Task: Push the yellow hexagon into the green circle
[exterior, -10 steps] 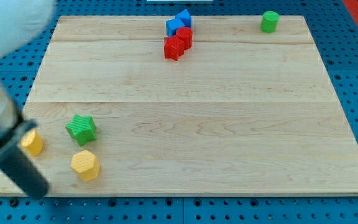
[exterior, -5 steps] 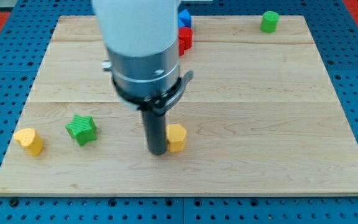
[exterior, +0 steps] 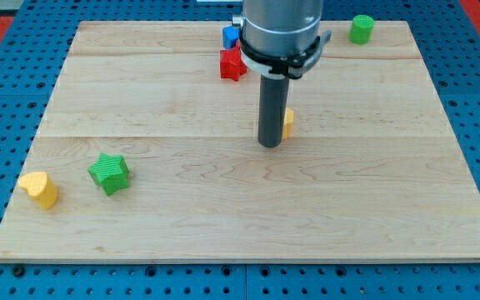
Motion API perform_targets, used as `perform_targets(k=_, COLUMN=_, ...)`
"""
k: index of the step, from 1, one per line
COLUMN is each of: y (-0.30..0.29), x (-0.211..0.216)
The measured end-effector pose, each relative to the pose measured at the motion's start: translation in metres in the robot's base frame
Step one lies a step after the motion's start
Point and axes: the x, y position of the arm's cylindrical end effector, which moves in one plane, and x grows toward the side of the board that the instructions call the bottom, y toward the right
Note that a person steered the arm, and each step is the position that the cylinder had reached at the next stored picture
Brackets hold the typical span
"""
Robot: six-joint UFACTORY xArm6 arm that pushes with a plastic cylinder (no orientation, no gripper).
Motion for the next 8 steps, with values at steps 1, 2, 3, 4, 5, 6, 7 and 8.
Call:
perform_targets(k=1, y=0.009, x=-0.028)
perform_targets(k=2, y=0.009, x=-0.068)
perform_targets(k=3, y=0.028, x=-0.102)
perform_targets(k=4, y=0.082, x=-0.108)
perform_targets(k=5, y=0.111, x=-0.106)
perform_targets(k=6, y=0.134, x=-0.098)
perform_targets(k=7, y=0.158, x=-0.094)
perform_targets(k=8, y=0.179, x=-0.073)
